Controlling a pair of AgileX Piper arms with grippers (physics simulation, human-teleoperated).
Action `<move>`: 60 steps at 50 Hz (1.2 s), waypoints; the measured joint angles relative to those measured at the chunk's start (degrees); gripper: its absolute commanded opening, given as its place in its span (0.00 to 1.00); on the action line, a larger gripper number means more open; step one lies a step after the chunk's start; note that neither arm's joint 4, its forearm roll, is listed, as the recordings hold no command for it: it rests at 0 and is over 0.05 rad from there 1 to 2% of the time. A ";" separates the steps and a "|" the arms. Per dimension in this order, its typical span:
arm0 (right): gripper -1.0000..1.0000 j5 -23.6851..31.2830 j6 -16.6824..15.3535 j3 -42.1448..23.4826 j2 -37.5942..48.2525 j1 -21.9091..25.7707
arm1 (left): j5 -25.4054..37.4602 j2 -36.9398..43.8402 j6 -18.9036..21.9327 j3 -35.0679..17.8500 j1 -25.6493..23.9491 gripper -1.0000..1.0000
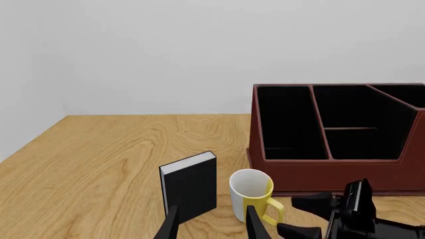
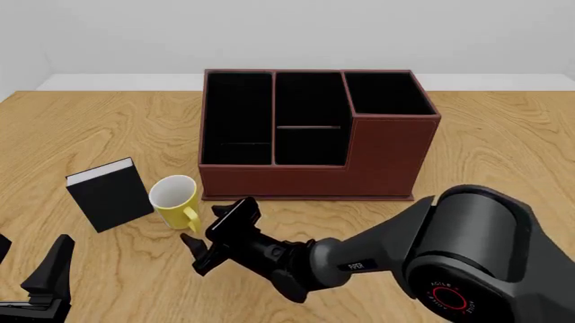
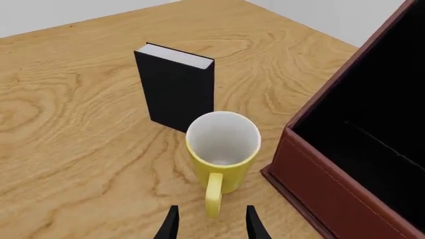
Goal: Pick up the yellow and white mug and place it to the right of the caddy.
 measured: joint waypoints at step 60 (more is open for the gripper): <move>0.00 2.70 0.52 -8.22 6.03 -0.70 | 0.00 0.00 0.00 0.00 0.00 1.00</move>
